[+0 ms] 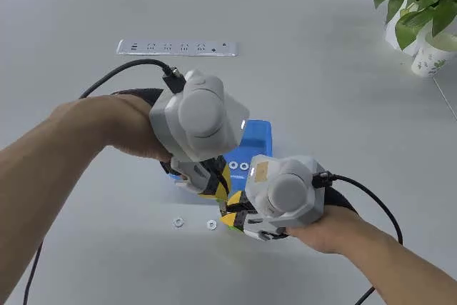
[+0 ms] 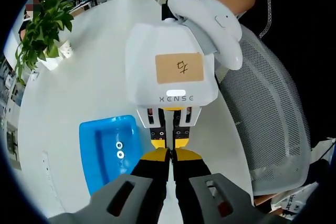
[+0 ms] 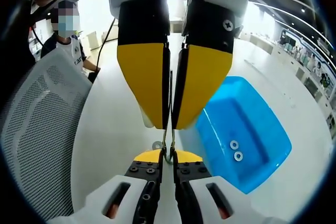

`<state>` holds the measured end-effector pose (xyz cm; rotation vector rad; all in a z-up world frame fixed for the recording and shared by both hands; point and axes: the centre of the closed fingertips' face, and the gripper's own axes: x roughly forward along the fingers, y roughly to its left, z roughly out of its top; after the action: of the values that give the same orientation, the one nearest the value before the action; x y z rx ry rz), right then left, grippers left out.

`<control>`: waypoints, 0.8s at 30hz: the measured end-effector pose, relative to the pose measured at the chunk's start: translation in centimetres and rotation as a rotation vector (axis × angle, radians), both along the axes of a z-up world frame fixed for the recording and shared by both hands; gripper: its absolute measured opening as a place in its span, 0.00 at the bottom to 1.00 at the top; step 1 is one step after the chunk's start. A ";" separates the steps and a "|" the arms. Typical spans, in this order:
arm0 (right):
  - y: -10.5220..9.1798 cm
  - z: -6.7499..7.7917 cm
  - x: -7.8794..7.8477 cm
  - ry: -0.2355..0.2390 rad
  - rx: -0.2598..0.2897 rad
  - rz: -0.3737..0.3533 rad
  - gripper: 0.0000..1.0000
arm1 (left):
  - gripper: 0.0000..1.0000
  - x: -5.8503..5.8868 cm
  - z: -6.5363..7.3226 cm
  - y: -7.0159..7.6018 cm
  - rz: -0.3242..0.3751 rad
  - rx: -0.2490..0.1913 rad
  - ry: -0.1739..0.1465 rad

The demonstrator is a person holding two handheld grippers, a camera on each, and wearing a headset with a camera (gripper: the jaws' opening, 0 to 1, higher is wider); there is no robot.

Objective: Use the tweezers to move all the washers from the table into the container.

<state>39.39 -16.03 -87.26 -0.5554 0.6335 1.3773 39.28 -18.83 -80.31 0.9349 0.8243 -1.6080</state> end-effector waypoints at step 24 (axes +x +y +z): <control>-0.1 1.5 0.0 -0.027 -0.001 0.014 0.09 | 0.06 0.1 1.4 0.1 0.004 -0.013 -0.013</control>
<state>39.35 -16.08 -85.80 -0.5793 0.6101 1.3806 39.37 -18.75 -78.91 0.9331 0.8060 -1.6001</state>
